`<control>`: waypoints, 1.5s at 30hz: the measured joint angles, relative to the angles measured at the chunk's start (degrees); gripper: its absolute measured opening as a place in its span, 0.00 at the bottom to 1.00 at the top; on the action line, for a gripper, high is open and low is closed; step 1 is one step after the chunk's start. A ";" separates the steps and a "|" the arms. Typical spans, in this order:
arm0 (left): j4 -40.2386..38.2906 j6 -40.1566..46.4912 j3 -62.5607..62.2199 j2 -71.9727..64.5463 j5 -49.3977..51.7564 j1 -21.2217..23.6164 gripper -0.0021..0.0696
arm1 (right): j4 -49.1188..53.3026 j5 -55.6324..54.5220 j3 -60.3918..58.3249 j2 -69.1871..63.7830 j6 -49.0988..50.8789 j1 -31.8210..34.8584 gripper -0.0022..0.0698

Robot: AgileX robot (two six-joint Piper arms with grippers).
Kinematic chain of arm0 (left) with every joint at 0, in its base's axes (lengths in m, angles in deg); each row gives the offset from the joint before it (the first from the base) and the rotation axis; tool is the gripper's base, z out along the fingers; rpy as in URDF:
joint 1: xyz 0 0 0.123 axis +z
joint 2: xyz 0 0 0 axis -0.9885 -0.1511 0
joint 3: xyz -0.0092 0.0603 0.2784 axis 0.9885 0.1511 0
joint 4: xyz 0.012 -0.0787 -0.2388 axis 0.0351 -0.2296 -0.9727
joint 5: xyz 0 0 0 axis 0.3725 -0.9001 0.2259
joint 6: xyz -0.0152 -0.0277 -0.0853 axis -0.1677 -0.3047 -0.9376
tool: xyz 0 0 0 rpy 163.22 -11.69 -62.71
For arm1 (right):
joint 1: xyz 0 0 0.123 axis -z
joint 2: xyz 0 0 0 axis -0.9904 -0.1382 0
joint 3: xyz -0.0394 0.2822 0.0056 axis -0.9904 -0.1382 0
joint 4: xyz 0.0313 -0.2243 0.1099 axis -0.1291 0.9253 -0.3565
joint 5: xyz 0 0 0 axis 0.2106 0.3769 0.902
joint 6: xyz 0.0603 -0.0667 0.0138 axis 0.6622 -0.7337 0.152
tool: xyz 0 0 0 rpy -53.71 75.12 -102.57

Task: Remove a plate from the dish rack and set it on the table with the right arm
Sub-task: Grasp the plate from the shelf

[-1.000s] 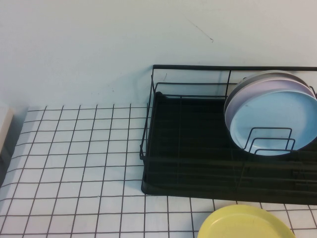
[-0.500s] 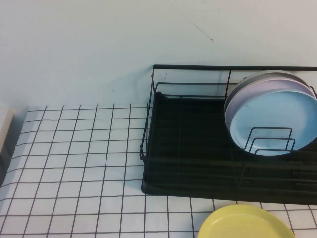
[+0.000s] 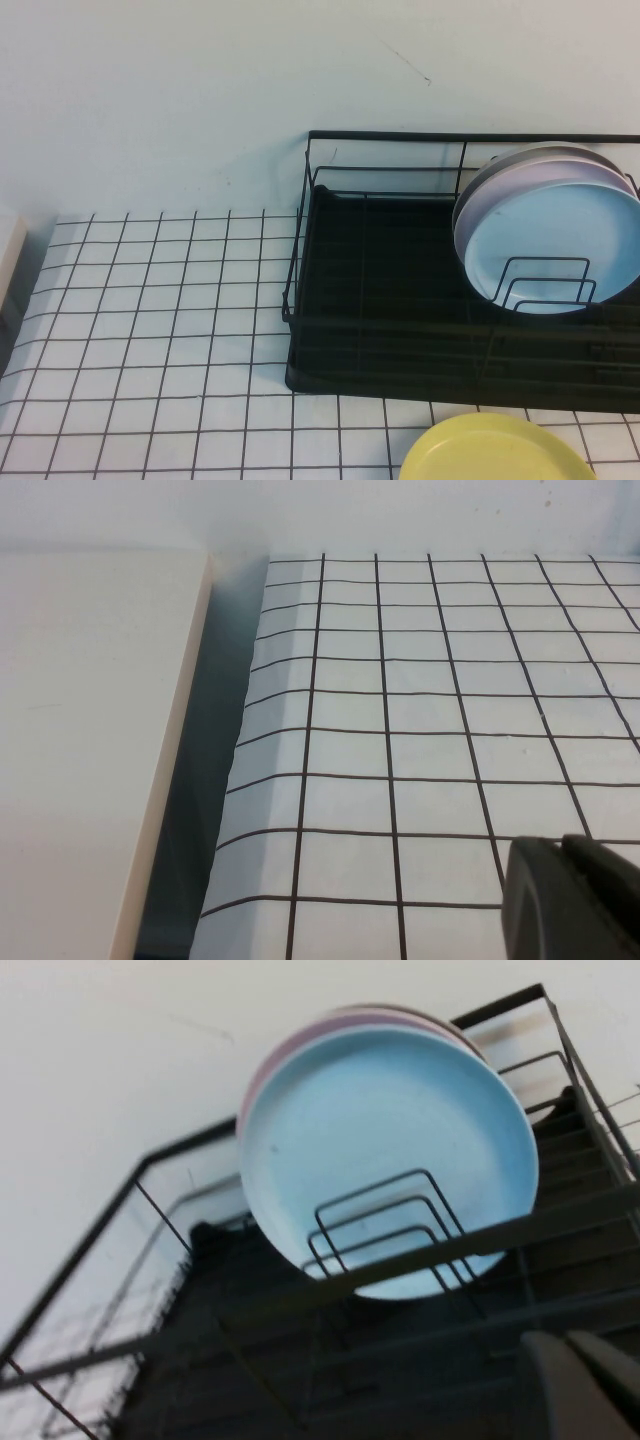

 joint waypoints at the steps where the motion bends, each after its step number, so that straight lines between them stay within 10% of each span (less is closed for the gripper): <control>1: 0.00 0.00 0.00 0.00 0.00 0.00 0.02 | -2.66 -1.15 0.00 0.00 0.39 0.00 0.03; 12: 0.53 0.00 0.00 0.00 -0.10 0.00 0.02 | -10.01 -7.57 0.00 0.00 0.49 0.00 0.03; 21: 0.64 0.00 0.00 0.00 -0.10 0.00 0.02 | -2.65 14.80 20.92 -13.23 -18.55 0.00 0.04; 32: -0.45 0.00 0.00 0.00 -0.10 0.00 0.02 | 6.51 36.09 60.71 -58.39 -41.39 0.00 0.70; 45: -5.44 0.00 0.00 0.00 -0.10 0.00 0.02 | 8.79 42.08 86.87 -95.86 -64.06 0.00 0.71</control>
